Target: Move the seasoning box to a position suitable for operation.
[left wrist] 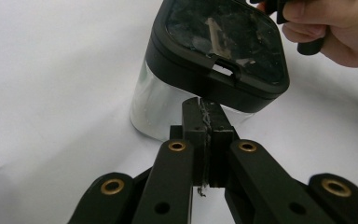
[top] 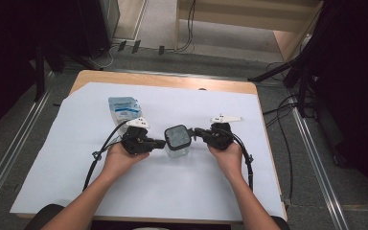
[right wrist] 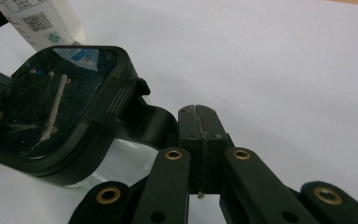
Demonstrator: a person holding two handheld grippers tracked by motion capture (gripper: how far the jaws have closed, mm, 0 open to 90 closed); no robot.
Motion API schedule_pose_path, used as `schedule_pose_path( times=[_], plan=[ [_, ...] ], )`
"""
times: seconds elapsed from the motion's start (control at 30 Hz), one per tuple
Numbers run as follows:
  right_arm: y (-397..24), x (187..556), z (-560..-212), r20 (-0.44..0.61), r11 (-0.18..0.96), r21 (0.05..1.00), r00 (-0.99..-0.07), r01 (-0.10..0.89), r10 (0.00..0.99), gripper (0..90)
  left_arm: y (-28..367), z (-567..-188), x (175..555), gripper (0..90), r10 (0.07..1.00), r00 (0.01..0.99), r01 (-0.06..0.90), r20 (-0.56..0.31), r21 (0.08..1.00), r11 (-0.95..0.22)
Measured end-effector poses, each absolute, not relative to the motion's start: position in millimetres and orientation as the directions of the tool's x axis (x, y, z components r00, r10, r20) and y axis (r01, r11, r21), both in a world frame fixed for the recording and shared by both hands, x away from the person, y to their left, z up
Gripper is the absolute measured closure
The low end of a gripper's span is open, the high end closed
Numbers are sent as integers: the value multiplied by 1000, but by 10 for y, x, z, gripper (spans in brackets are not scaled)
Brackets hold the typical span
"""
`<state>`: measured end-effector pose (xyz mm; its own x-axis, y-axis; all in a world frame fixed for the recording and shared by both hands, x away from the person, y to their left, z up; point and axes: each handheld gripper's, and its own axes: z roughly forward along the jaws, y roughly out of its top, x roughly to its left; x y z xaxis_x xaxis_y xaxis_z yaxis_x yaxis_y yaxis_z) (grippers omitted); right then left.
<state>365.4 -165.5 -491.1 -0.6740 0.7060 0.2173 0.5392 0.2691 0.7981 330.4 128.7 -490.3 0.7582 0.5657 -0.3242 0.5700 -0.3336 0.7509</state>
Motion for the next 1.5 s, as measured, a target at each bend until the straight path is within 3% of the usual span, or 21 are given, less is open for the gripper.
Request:
schedule_pose_path(
  times=[0.47,1.0,1.1,1.23,1.5],
  plan=[
    [-1687,3731,-4860,252,213,821,-671,530,698,900,1230,-4871,3219,895,547,783,546,-296,748,-377],
    [-1636,3779,-4891,270,237,800,-683,551,679,900,1236,-4920,3247,899,554,767,560,-323,759,-333],
    [-1606,3744,-4892,278,248,794,-695,555,663,900,1172,-4955,3258,900,547,780,557,-304,735,-386],
    [-1623,3701,-4878,263,250,789,-677,561,688,900,1091,-5013,3247,881,510,795,561,-329,719,-410],
    [-1789,3680,-4839,259,214,802,-648,557,716,900,1118,-4942,3254,868,497,815,526,-298,740,-419]
  ],
)
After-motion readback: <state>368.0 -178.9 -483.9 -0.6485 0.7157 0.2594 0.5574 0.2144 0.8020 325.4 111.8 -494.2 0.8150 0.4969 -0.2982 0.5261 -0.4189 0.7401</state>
